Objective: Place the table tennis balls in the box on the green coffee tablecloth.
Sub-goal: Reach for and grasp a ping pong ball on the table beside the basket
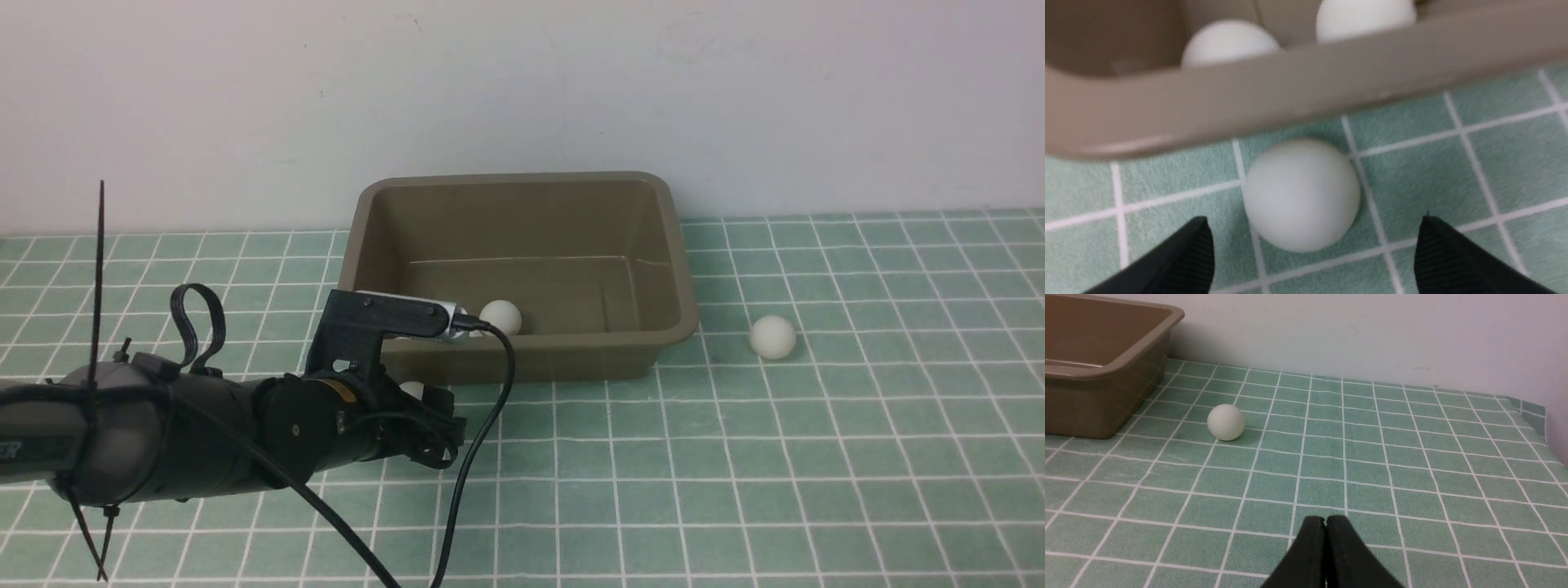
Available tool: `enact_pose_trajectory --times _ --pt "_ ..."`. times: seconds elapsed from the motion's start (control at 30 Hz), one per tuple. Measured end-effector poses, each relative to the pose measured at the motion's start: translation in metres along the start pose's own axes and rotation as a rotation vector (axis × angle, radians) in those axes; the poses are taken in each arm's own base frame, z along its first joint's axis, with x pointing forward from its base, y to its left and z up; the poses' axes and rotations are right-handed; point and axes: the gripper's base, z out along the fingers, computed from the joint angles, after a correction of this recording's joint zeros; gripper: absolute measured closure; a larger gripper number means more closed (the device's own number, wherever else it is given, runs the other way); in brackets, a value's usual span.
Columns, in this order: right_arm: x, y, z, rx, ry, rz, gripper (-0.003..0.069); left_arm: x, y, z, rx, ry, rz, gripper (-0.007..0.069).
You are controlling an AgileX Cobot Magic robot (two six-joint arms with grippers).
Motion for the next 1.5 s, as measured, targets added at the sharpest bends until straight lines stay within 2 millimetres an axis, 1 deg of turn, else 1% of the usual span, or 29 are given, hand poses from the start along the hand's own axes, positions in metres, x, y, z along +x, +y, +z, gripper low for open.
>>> enact_pose_trajectory --times 0.17,0.43,0.6,0.8,0.9,0.97,1.07,1.17,1.2,1.3,1.5 --pt "0.000 0.000 0.000 0.000 0.000 0.000 0.0669 0.009 0.002 0.010 -0.012 0.039 0.003 0.0030" --pt "0.000 0.000 0.000 0.000 0.000 0.000 0.0669 0.008 0.003 0.013 -0.023 0.010 -0.004 0.0030" --pt "0.000 0.000 0.000 0.000 0.000 0.000 0.0669 0.004 0.002 0.013 -0.019 -0.017 -0.003 0.0030" --pt "0.000 0.000 0.000 0.000 0.000 0.000 0.0669 -0.009 -0.003 0.014 0.005 -0.048 0.016 0.0030" --pt "0.000 0.000 0.000 0.000 0.000 0.000 0.0669 -0.012 -0.004 0.014 0.009 -0.052 0.015 0.0034" --pt "0.000 0.000 0.000 0.000 0.000 0.000 0.0669 -0.012 -0.004 0.014 0.010 -0.049 0.014 0.0048" --pt "0.000 0.000 0.000 0.000 0.000 0.000 0.0669 -0.010 -0.004 0.016 0.009 -0.037 0.015 0.0090" --pt "0.000 0.000 0.000 0.000 0.000 0.000 0.0669 -0.003 -0.003 0.023 0.004 -0.006 0.016 0.0169" --pt "0.000 0.000 0.000 0.000 0.000 0.000 0.0669 -0.003 -0.003 0.023 0.003 -0.003 0.017 0.0183" --pt "0.000 0.000 0.000 0.000 0.000 0.000 0.0669 -0.001 -0.003 0.024 0.002 0.004 0.013 0.0269" --pt "0.000 0.000 0.000 0.000 0.000 0.000 0.0669 -0.001 -0.003 0.024 0.003 0.006 0.011 0.0272"
